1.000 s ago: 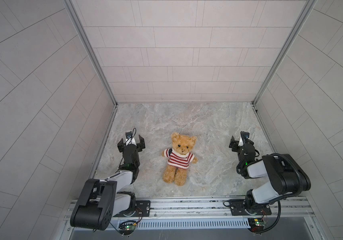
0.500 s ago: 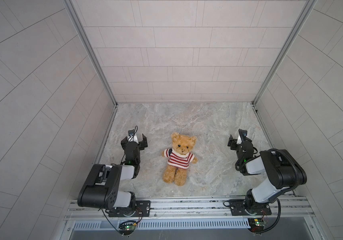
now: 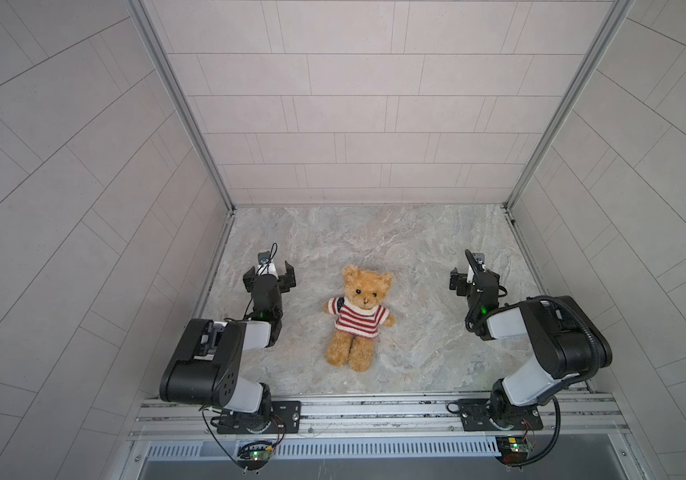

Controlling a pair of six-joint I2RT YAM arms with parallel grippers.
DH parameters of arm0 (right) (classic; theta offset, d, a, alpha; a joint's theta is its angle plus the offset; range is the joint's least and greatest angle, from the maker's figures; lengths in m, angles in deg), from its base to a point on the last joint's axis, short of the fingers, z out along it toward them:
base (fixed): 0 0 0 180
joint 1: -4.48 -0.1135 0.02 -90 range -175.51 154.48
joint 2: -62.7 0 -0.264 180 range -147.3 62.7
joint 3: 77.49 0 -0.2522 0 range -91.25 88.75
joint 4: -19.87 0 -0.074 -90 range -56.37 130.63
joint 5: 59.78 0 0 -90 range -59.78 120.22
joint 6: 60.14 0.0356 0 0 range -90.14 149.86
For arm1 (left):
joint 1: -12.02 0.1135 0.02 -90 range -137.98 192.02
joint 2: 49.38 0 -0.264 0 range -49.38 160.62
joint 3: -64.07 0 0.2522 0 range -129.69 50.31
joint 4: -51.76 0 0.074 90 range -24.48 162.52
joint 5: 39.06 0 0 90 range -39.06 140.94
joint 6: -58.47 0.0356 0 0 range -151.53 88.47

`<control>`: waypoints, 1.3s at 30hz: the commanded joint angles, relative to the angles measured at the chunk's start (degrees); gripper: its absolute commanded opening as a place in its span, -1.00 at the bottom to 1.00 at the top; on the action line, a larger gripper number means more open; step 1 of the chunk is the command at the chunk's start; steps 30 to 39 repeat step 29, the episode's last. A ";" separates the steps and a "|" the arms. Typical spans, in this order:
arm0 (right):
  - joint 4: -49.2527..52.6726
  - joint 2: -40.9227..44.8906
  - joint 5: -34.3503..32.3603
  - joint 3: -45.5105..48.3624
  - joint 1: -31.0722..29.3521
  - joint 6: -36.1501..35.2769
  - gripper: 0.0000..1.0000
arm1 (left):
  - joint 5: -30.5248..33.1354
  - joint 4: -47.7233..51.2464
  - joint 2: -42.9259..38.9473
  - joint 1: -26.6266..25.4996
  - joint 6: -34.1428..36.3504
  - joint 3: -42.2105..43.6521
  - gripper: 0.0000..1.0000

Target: Dress the teddy bear

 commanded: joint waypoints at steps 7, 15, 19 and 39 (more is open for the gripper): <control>0.29 1.22 -1.20 -0.17 -0.01 -1.11 0.99 | 0.99 0.64 -0.18 -0.62 0.48 -0.62 1.00; -0.23 1.17 -1.11 0.14 -0.06 -1.16 0.99 | 1.08 0.72 -0.12 -0.74 0.54 -0.64 1.00; -0.24 1.18 -1.02 0.04 -0.02 -1.16 0.99 | 1.08 0.72 -0.09 -0.81 0.54 -0.70 1.00; -0.07 1.20 -0.93 -0.02 0.03 -0.95 0.99 | 1.03 0.81 -0.07 -0.85 0.51 -0.79 1.00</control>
